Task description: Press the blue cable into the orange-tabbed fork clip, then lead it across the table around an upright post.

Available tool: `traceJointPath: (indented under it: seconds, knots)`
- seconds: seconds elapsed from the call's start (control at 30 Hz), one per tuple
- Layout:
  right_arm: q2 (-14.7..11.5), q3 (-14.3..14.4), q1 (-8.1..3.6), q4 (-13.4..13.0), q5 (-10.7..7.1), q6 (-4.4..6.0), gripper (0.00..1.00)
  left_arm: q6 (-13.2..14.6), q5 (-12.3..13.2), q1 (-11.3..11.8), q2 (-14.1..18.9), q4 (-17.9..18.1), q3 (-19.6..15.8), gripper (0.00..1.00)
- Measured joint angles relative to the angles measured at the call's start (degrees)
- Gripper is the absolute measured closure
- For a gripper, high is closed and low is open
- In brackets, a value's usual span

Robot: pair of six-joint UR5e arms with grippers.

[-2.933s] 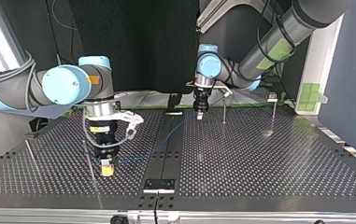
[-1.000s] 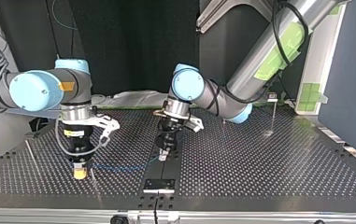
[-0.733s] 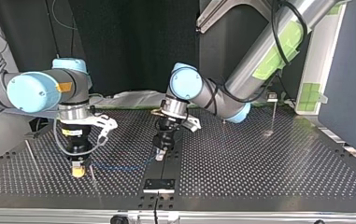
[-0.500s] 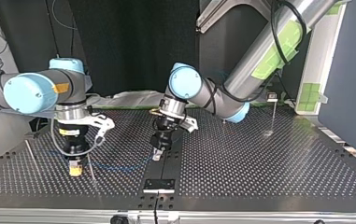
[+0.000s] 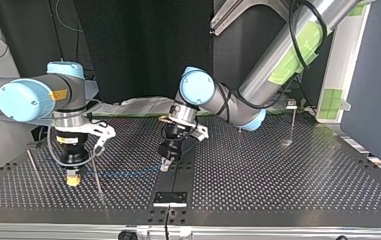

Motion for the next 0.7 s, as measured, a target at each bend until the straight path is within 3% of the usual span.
traceJointPath:
  seconds: [0.7]
  knots:
    - [-0.88, 0.24, -3.22, -0.01, -0.08, 0.34, 1.0, -4.44, 2.43, -0.53, -0.23, -1.22, 4.03, 1.0]
